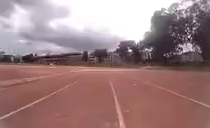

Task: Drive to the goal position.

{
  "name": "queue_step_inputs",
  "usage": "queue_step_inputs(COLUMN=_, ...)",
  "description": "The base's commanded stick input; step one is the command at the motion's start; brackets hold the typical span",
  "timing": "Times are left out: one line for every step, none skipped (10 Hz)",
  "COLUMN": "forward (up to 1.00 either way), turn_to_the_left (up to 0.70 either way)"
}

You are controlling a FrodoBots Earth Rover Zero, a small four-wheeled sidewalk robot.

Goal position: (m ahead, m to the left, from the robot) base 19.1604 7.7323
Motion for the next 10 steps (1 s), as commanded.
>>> queue_step_inputs(forward=0.45, turn_to_the_left=0.00)
queue_step_inputs(forward=0.45, turn_to_the_left=0.00)
queue_step_inputs(forward=0.45, turn_to_the_left=0.00)
queue_step_inputs(forward=0.45, turn_to_the_left=0.00)
queue_step_inputs(forward=0.45, turn_to_the_left=0.00)
queue_step_inputs(forward=0.45, turn_to_the_left=0.00)
queue_step_inputs(forward=0.45, turn_to_the_left=0.00)
queue_step_inputs(forward=0.45, turn_to_the_left=0.00)
queue_step_inputs(forward=0.45, turn_to_the_left=0.00)
queue_step_inputs(forward=0.45, turn_to_the_left=0.00)
